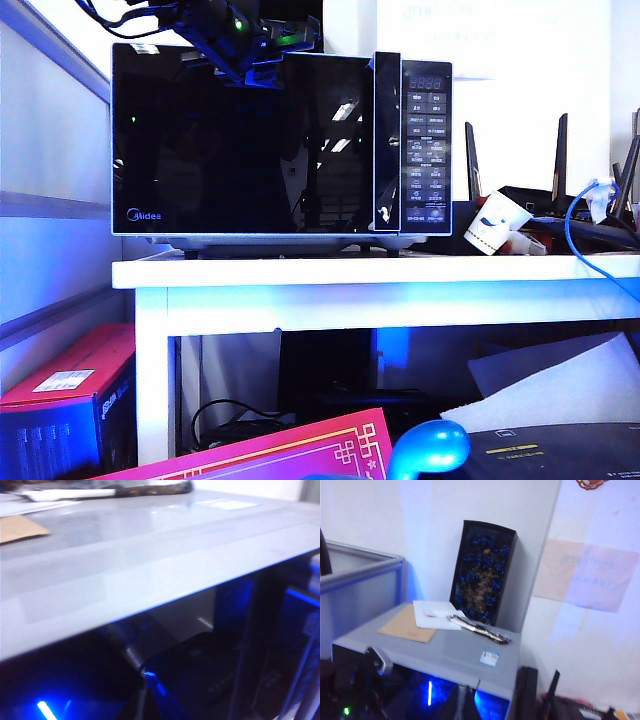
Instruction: Open the microwave door, place the box of snacks from the top of the microwave inside, then close the microwave door.
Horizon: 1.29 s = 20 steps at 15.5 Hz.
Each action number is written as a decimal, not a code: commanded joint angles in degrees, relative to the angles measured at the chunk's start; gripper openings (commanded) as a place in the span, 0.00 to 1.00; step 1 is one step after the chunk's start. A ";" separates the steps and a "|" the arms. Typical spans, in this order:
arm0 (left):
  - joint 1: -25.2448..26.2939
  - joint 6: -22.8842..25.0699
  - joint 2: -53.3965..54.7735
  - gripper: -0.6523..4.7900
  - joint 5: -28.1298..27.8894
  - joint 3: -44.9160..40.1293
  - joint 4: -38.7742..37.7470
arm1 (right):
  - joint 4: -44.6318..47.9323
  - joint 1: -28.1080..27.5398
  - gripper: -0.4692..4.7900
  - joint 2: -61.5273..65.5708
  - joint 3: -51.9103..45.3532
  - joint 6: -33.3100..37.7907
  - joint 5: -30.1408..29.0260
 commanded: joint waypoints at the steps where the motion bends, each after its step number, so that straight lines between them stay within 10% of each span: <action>1: 0.87 -0.63 -6.45 0.11 -1.68 0.33 -4.70 | -2.82 0.04 0.08 -0.68 0.17 -1.66 -0.13; 8: -12.52 -0.87 -46.31 0.11 -4.17 0.31 -32.92 | -11.89 0.02 0.08 -9.38 -2.34 -0.35 -0.42; 13: -21.38 -3.74 -79.21 0.11 -16.92 -3.06 -67.95 | -0.31 0.00 0.08 -32.17 -35.50 1.42 -6.10; 17: -21.38 -8.22 -99.14 0.11 -16.68 -18.56 -73.11 | 17.70 0.00 0.08 -48.94 -66.01 6.34 -8.22; 20: -21.35 -9.18 -108.50 0.11 -10.10 -42.40 -61.66 | 24.09 -0.02 0.08 -58.31 -86.23 9.94 -8.31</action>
